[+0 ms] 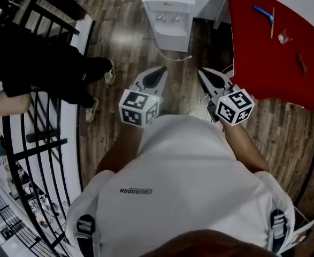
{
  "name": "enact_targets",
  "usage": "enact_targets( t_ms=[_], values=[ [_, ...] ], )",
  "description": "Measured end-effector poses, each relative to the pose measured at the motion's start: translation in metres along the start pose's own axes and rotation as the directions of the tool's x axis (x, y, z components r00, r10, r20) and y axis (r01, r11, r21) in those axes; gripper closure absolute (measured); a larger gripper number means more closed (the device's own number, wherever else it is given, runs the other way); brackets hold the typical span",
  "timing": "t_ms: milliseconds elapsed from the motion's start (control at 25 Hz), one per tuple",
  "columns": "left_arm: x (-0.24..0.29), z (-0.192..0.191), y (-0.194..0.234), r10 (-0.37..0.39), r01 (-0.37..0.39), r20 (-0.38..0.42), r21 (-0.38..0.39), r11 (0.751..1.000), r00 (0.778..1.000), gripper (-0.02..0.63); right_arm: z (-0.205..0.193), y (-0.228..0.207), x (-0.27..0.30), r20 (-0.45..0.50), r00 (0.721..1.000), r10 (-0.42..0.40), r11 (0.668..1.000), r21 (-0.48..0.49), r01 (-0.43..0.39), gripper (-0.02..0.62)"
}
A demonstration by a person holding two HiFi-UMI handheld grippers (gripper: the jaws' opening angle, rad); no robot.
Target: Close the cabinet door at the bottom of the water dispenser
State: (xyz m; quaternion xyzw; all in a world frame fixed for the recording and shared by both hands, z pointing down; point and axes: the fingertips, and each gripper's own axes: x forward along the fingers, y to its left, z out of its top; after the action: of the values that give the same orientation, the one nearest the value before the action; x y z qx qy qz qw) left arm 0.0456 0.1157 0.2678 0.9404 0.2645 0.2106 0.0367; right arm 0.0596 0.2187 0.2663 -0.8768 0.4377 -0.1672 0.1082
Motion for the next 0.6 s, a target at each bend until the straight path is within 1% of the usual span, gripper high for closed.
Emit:
enact_targets(
  t_ms=[160, 320, 480, 600],
  values=[
    [-0.007, 0.003, 0.018, -0.017, 0.018, -0.016, 0.022, 1.0, 1.0, 0.61, 0.006, 0.012, 0.017, 0.014, 0.999, -0.029, 1.0, 0.001, 0.029, 0.574],
    [-0.013, 0.011, 0.035, -0.035, 0.035, 0.006, 0.027, 0.999, 0.999, 0.611, 0.012, 0.025, 0.033, 0.012, 0.998, -0.057, 0.997, -0.053, 0.057, 0.574],
    [-0.017, 0.014, 0.046, -0.061, 0.061, 0.01, 0.024, 0.998, 0.998, 0.611, 0.01, 0.028, 0.047, 0.004, 0.996, -0.093, 0.995, -0.033, 0.093, 0.574],
    [-0.021, 0.016, 0.059, -0.06, 0.059, 0.015, 0.027, 0.998, 0.998, 0.61, 0.008, 0.031, 0.058, -0.017, 0.995, -0.1, 0.994, -0.04, 0.099, 0.574]
  ],
)
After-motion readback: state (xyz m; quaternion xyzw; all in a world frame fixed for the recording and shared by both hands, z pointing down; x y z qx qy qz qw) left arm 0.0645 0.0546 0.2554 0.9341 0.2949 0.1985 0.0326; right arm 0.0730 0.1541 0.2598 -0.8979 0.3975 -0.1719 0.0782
